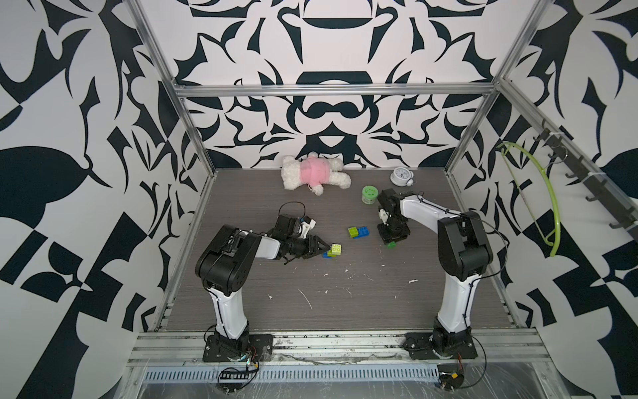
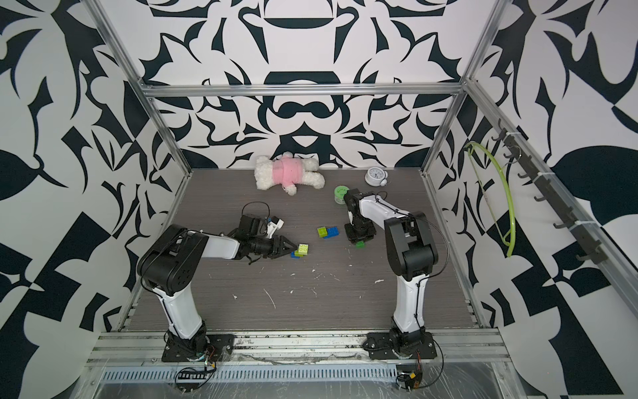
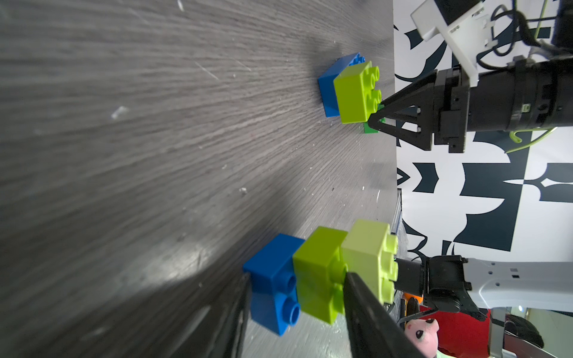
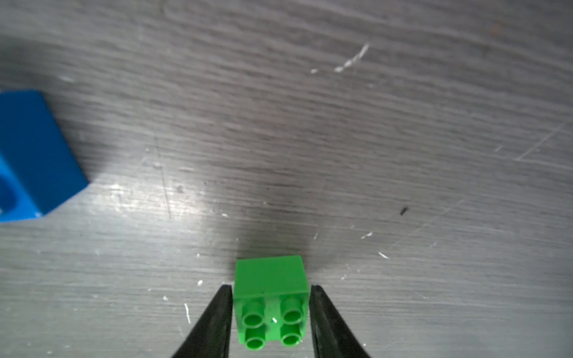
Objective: Assemble the letter y with lego
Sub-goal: Place the lego brick at the center of the board, then pick up the lego brick from the center of the board, then assemble the lego brick with the lego brick.
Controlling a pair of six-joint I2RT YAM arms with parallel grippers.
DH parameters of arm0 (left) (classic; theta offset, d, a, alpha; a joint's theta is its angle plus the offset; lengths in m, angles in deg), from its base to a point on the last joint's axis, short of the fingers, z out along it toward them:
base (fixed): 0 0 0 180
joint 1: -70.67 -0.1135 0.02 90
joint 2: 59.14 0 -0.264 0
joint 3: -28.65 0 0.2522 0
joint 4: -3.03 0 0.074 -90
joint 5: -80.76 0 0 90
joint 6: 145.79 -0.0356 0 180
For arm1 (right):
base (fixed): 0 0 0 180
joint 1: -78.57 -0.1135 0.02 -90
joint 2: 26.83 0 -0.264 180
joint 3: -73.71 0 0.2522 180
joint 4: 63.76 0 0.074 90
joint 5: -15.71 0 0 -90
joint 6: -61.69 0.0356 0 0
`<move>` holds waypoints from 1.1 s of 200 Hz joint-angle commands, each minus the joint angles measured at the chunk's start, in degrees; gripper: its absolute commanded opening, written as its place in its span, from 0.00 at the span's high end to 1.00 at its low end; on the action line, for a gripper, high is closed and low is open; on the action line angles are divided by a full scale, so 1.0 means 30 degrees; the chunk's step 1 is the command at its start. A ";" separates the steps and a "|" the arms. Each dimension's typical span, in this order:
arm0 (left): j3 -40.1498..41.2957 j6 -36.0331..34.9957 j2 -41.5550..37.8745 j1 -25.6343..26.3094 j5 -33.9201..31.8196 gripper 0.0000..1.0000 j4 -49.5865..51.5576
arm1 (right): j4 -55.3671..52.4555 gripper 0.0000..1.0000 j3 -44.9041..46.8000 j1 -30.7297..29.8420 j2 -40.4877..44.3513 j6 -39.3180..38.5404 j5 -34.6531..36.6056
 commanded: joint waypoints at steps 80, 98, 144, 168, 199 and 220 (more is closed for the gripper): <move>0.1431 -0.0084 0.2109 -0.0427 -0.4907 0.46 0.5845 | -0.0246 0.75 -0.0099 0.0076 0.0518 0.0358 -0.0162; 0.1455 -0.0084 0.2112 -0.0423 -0.4915 0.46 0.5845 | -0.0090 0.78 -0.0325 0.0058 0.1077 0.0359 -0.0439; 0.1436 -0.0084 0.2115 -0.0423 -0.4888 0.46 0.5845 | -0.0351 0.81 -0.3298 -0.0858 0.1242 -0.0667 -0.0416; 0.1456 -0.0099 0.2134 -0.0423 -0.4929 0.46 0.5845 | -0.1059 0.82 -0.4926 -0.1673 0.0179 -0.1207 -0.0098; 0.1449 -0.0084 0.2163 -0.0431 -0.4944 0.46 0.5845 | -0.1537 0.84 -0.6365 -0.2342 -0.0989 -0.1278 -0.0157; 0.1450 -0.0083 0.2182 -0.0427 -0.4917 0.46 0.5845 | -0.1572 0.84 -0.7036 -0.2614 -0.1573 -0.1260 -0.0324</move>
